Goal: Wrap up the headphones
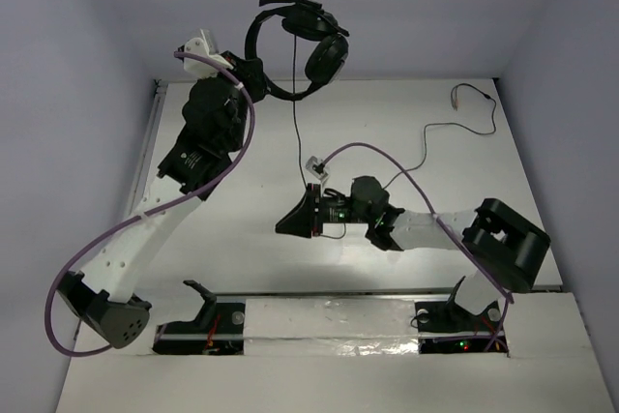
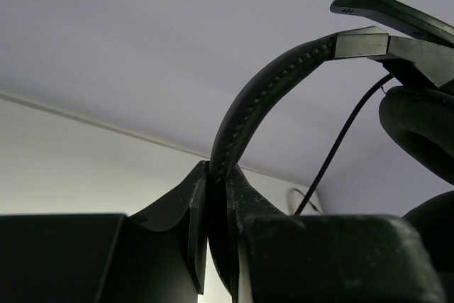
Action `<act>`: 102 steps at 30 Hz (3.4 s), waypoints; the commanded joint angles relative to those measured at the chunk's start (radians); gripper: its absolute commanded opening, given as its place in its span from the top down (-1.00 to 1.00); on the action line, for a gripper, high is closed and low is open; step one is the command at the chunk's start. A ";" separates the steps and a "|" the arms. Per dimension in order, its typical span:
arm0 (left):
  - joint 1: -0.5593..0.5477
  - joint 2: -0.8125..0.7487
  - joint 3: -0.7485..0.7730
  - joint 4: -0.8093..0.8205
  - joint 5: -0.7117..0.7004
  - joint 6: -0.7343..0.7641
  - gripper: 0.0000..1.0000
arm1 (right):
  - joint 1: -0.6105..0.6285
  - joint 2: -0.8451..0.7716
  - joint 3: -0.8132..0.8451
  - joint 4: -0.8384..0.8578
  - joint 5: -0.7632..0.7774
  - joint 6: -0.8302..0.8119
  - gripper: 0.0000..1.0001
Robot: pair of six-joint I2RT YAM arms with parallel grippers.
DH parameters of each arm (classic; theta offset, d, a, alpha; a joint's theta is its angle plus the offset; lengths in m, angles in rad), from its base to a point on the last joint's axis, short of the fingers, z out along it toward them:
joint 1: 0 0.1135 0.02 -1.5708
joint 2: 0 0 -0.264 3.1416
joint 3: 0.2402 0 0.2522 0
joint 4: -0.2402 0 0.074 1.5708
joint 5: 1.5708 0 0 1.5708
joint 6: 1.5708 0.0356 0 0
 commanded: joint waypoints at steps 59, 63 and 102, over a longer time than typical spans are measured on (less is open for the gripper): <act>-0.156 0.131 -0.150 -0.416 -0.147 0.342 1.00 | 0.151 -0.361 0.616 -1.262 1.036 -0.564 1.00; -0.156 0.084 -0.206 -0.439 -0.149 0.327 1.00 | 0.140 -0.371 0.590 -1.217 1.077 -0.578 1.00; -0.090 0.158 -0.028 -0.439 -0.160 0.298 1.00 | 0.140 -0.521 0.525 -1.311 0.793 -0.463 1.00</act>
